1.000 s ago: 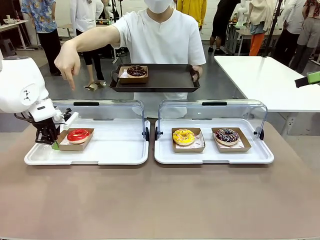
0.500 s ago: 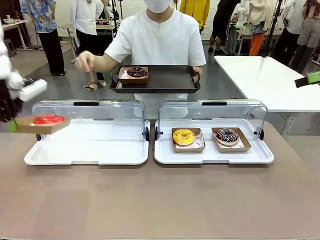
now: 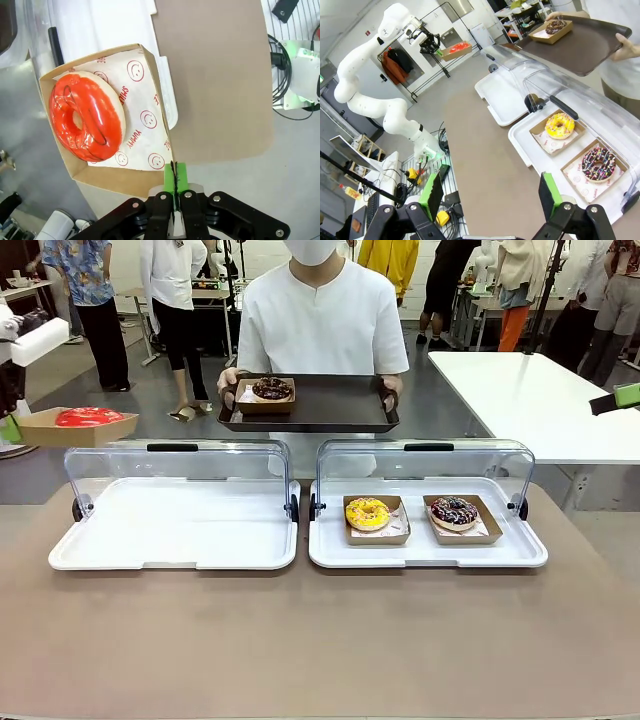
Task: Provide the desired donut to the person.
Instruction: Pick up and lift the Paper togo box containing the Donut pointed at by the person, then place the picked Paper togo box onto the Handle tray extended by the person.
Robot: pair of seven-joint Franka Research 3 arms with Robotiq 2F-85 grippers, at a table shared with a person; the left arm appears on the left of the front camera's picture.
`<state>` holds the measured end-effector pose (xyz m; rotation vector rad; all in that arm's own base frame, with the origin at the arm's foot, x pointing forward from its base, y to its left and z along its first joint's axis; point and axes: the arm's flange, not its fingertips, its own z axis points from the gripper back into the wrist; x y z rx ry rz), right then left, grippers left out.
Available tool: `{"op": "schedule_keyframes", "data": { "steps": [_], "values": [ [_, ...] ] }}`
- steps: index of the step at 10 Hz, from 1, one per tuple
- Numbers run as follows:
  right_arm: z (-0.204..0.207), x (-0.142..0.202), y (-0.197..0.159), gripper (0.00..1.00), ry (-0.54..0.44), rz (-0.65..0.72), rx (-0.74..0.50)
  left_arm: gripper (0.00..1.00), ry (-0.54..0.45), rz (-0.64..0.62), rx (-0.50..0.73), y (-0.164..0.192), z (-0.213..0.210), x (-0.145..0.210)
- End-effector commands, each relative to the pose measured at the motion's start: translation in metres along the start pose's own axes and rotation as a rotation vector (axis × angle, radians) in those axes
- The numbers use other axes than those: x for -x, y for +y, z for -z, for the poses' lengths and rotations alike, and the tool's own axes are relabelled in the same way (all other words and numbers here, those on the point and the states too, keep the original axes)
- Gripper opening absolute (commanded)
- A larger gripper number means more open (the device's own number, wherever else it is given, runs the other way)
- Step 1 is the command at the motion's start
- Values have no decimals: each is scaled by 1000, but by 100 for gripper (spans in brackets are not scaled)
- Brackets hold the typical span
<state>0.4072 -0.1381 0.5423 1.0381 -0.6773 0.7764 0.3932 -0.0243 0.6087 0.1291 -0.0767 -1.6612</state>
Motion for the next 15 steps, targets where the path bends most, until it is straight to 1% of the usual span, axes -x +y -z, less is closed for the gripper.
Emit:
{"op": "schedule_keyframes", "data": {
  "steps": [1, 2, 3, 15],
  "values": [
    [0, 0, 0, 100, -4, -4, -5, 0, -18, -36, 18, 16, 1, 0],
    [0, 0, 0, 100, -4, -4, -5, 0, -26, -43, 23, 19, 2, 3],
    [0, 0, 0, 100, -4, -4, -5, 0, -1, -8, 10, 9, 3, -1],
    [0, 0, 0, 100, -4, -4, -5, 0, -1, -8, 10, 9, 3, -1]
  ]
}}
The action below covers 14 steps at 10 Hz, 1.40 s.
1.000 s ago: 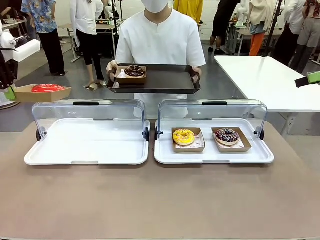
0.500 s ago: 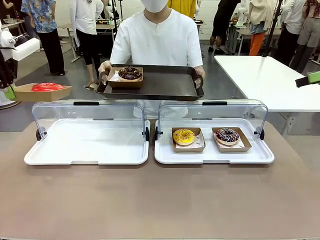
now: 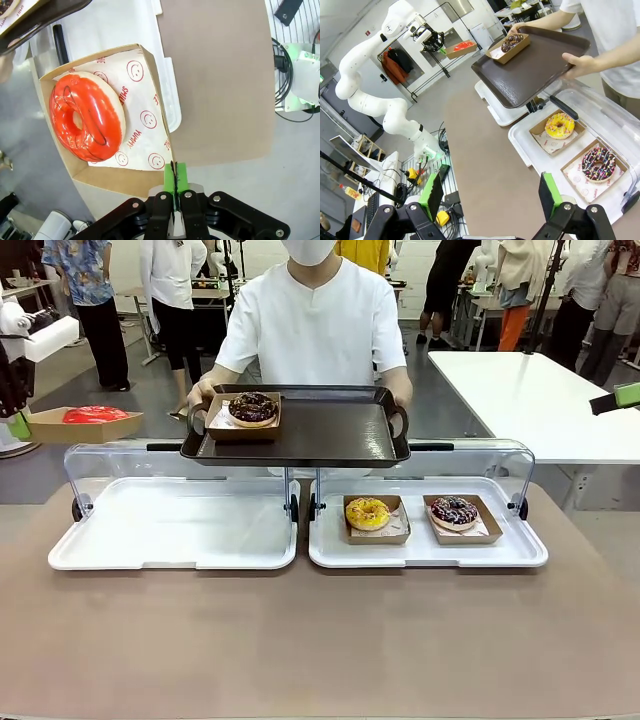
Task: Provide the desired donut to the person.
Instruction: Place the picked Paper togo box onto the Handle tray extended by the person.
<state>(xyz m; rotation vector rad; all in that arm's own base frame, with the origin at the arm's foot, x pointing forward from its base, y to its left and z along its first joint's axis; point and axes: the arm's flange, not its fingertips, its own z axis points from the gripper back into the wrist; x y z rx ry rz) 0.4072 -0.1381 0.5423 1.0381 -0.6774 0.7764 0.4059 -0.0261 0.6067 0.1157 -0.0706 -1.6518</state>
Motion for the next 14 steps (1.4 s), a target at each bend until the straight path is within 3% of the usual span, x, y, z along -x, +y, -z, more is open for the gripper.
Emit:
{"op": "schedule_keyframes", "data": {
  "steps": [1, 2, 4, 6, 7, 9, 10, 12, 14],
  "values": [
    [0, 0, 0, 100, -4, -4, -5, 0, 4, 2, -2, -4, 0, 0],
    [0, 0, 0, 100, -4, -4, -5, 1, 0, 0, 0, 0, 0, 0],
    [0, 0, 0, 100, -4, -4, -5, 1, -86, 110, -48, 37, -65, -16],
    [0, 0, 0, 100, -4, -4, -5, 1, -164, 131, -120, 6, -110, -60],
    [0, 0, 0, 100, -4, -4, -5, 1, -160, 173, -136, 12, -120, -88],
    [0, 0, 0, 100, -4, -4, -5, 1, -188, 268, -102, 38, -122, -153],
    [0, 0, 0, 100, -4, -4, -5, 1, -203, 257, -93, 32, -111, -193],
    [0, 0, 0, 100, -4, -4, -5, 1, -201, 211, -92, 57, -97, -258],
    [0, 0, 0, 100, -4, -4, -5, 1, -127, 159, -146, 61, -79, -312]
  ]
}}
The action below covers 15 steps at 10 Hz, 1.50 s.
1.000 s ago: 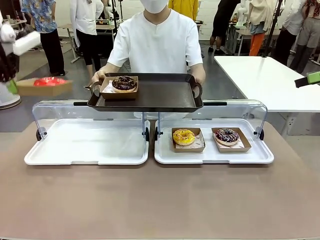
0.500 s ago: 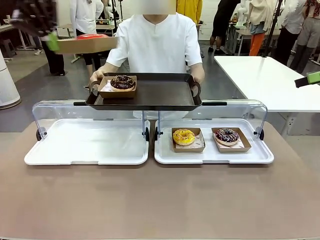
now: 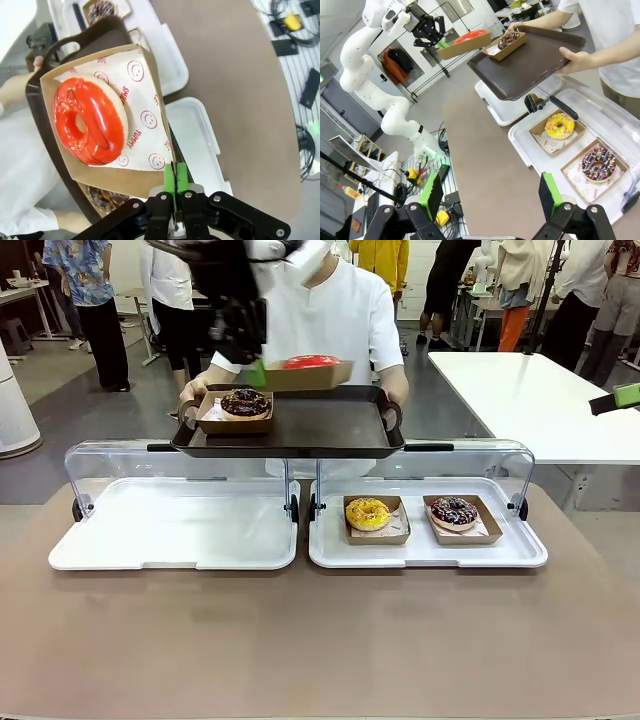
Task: Provide the desired donut to the person.
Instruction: Place the picked Paper togo box onto the Handle tray extended by the person.
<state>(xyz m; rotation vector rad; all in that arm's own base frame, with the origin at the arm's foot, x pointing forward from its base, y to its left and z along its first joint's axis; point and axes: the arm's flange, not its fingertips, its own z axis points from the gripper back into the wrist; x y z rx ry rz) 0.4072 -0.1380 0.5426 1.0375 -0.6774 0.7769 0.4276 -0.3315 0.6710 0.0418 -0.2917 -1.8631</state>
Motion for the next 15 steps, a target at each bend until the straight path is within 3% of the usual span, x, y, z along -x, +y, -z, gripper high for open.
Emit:
{"op": "schedule_keyframes", "data": {
  "steps": [1, 4, 7, 15],
  "values": [
    [0, 0, 0, 100, -4, -4, -5, 1, 115, -49, -63, 16, 4, -25],
    [0, 0, 0, 100, -4, -4, -5, 1, 226, -97, -64, 35, 47, -37],
    [0, 0, 0, 100, -4, -4, -5, 1, 198, -55, -31, 58, 76, -36],
    [0, 0, 0, 100, -4, -4, -5, 1, 202, -118, 8, 95, 120, -25]
  ]
}}
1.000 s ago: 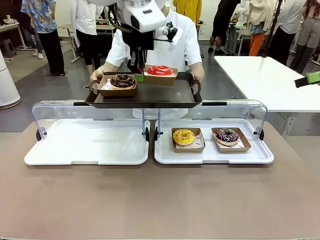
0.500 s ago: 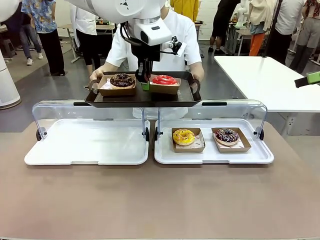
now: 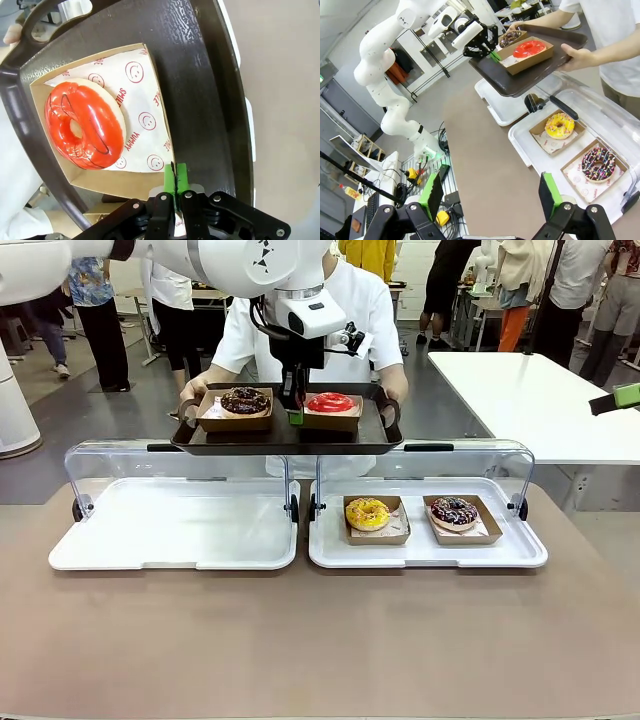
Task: Provide the desired donut to the person.
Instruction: Place the picked Paper togo box onto the Handle tray extended by the person.
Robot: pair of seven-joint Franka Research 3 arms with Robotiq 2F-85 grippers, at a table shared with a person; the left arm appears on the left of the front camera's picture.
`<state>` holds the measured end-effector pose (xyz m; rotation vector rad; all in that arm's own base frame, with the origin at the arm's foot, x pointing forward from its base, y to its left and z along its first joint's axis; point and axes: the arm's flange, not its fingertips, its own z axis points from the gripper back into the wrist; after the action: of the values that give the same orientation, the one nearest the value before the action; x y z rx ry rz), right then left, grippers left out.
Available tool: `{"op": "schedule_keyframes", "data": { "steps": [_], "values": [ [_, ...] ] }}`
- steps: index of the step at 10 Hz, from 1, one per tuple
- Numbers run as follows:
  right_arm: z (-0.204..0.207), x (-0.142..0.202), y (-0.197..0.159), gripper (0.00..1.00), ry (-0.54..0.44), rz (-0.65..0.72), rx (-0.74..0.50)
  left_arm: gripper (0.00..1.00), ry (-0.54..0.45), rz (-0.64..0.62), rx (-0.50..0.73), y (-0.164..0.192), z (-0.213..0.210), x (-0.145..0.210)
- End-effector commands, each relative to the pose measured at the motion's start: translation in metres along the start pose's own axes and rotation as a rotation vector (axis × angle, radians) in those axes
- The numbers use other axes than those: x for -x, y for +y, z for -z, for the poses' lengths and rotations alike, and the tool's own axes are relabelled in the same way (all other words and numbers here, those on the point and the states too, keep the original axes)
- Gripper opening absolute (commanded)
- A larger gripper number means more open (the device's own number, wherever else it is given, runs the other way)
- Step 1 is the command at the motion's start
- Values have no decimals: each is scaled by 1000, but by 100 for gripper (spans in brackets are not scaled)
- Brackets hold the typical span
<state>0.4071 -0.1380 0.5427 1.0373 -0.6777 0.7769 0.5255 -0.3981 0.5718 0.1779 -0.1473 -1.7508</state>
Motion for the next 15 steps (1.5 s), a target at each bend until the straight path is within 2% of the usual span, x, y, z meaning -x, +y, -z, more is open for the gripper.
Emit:
{"op": "schedule_keyframes", "data": {
  "steps": [1, 2, 3, 4, 5, 7, 8, 9, 15],
  "values": [
    [0, 0, 0, 100, -4, -4, -6, 1, 22, -30, -19, 6, -4, -4],
    [0, 0, 0, 100, -4, -4, -6, 19, 14, -29, -23, 9, -3, -3],
    [0, 0, 0, 100, -4, -4, -6, 59, 10, -25, -20, 11, -3, -1],
    [0, 0, 0, 100, -4, -4, -6, 77, 5, -31, -21, 12, -3, 1],
    [0, 0, 0, 100, -4, -4, -6, 100, 2, -34, -31, 11, -6, 3],
    [0, 0, 0, 100, -4, -4, -6, 100, -3, -26, -40, 13, -9, 5],
    [0, 0, 0, 100, -4, -4, -6, 90, -5, -28, -38, 13, -9, 5],
    [0, 0, 0, 100, -4, -4, -6, 99, -7, -30, -39, 12, -10, 5],
    [0, 0, 0, 100, -4, -4, -6, 100, -11, 3, -13, 6, -13, 2]
  ]
}}
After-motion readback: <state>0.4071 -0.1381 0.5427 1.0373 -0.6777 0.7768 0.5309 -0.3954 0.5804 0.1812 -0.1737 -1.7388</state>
